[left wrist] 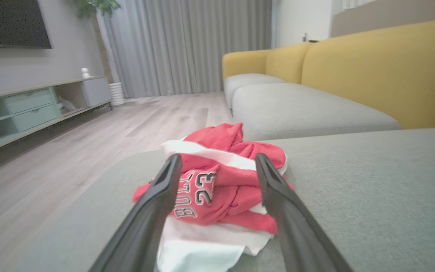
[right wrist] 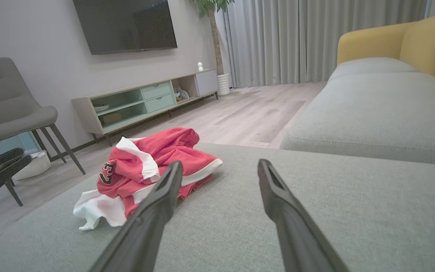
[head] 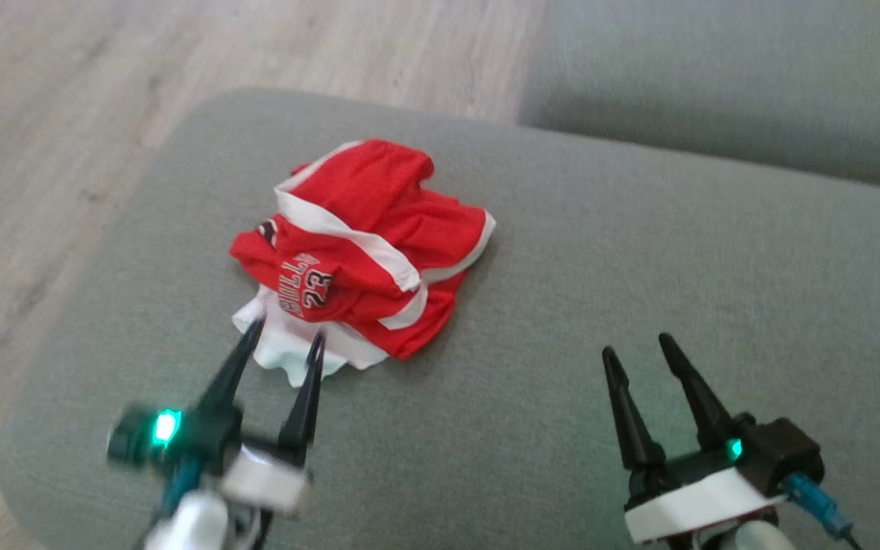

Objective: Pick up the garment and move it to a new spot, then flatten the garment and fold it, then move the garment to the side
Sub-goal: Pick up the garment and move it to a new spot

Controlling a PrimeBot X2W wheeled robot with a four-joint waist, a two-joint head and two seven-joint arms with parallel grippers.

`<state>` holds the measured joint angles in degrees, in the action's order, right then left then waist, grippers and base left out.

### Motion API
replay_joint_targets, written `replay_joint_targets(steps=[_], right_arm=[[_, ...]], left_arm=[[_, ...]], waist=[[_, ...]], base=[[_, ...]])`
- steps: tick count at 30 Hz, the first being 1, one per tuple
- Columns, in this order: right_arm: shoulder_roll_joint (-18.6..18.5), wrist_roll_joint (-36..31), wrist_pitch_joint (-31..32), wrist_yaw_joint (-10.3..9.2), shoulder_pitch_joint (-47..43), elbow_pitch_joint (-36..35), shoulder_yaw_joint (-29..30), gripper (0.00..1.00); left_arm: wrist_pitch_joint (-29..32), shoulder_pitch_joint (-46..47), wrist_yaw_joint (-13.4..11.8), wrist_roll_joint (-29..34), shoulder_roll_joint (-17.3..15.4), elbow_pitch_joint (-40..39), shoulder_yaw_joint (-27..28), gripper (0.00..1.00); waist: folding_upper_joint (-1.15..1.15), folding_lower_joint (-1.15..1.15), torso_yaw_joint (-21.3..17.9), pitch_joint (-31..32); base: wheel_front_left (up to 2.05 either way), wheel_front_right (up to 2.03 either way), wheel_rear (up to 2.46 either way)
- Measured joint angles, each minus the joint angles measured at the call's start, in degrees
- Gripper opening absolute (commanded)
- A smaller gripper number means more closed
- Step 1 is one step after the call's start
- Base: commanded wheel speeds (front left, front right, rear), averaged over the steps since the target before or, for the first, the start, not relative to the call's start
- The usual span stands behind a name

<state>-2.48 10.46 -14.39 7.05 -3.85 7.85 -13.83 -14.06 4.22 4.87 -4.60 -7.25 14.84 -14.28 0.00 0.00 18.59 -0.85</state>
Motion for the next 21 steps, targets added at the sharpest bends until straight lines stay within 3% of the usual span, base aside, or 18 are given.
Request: replay_joint_targets(steps=[5, 9, 12, 21], right_arm=[[0.0, -1.1, 0.0, 0.00, 2.3, -0.3, 1.2, 1.00], [-0.1, -1.6, 0.0, 0.00, 4.5, -0.4, 1.7, 1.00], [-0.1, -1.5, 0.0, 0.00, 5.6, -0.4, 1.8, 1.00], [-0.1, -1.4, 0.0, 0.00, 6.9, -0.5, 3.0, 1.00]], left_arm=[[6.9, 13.6, 2.3, -1.3, -3.0, 4.9, -4.1, 1.00], [13.6, 22.9, 2.5, -4.8, -5.4, 10.1, -6.3, 1.00], [17.9, 27.2, 2.7, -5.2, -8.9, 14.2, -9.7, 1.00], [20.1, 32.0, 2.7, -7.7, -11.5, 23.5, -14.0, 1.00]], waist=[[0.00, 0.01, -1.5, -3.7], [0.00, 0.02, -3.1, -6.7], [0.00, 0.02, -4.7, -8.4], [0.00, 0.02, -8.3, -11.8]], base=[[0.00, 0.00, 0.00], [0.00, 0.00, 0.00], [0.00, 0.00, 0.00], [0.00, 0.00, 0.00]])
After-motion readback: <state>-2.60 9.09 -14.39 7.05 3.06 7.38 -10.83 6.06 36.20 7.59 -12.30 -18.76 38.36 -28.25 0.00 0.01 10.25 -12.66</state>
